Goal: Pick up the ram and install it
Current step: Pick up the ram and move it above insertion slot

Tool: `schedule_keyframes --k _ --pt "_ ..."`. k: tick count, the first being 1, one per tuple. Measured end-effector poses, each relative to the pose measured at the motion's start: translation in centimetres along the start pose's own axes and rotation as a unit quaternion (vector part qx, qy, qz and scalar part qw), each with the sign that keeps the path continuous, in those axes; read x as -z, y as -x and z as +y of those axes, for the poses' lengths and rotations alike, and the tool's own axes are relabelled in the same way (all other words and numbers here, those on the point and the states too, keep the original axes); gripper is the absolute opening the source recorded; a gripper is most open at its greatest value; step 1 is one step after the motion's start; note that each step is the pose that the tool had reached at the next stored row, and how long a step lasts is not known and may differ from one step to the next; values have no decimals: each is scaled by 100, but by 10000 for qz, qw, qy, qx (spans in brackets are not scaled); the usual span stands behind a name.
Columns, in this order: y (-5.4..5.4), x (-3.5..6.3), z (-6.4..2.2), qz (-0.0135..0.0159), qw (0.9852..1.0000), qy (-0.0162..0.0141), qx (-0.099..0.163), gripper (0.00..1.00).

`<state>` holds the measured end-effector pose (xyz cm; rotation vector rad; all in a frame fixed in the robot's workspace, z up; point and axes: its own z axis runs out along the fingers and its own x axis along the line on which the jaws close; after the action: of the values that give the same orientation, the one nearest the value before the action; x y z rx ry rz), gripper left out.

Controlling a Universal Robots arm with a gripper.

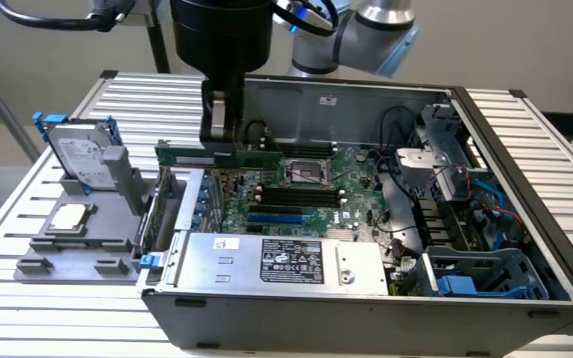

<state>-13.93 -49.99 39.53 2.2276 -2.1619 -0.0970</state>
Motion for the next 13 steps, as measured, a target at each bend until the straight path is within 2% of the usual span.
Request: schedule_keyframes --k 7,13 --pt "21 17 -313 -61 10000 -2 4 14" --pt "107 8 -491 -79 10000 -2 6 14"
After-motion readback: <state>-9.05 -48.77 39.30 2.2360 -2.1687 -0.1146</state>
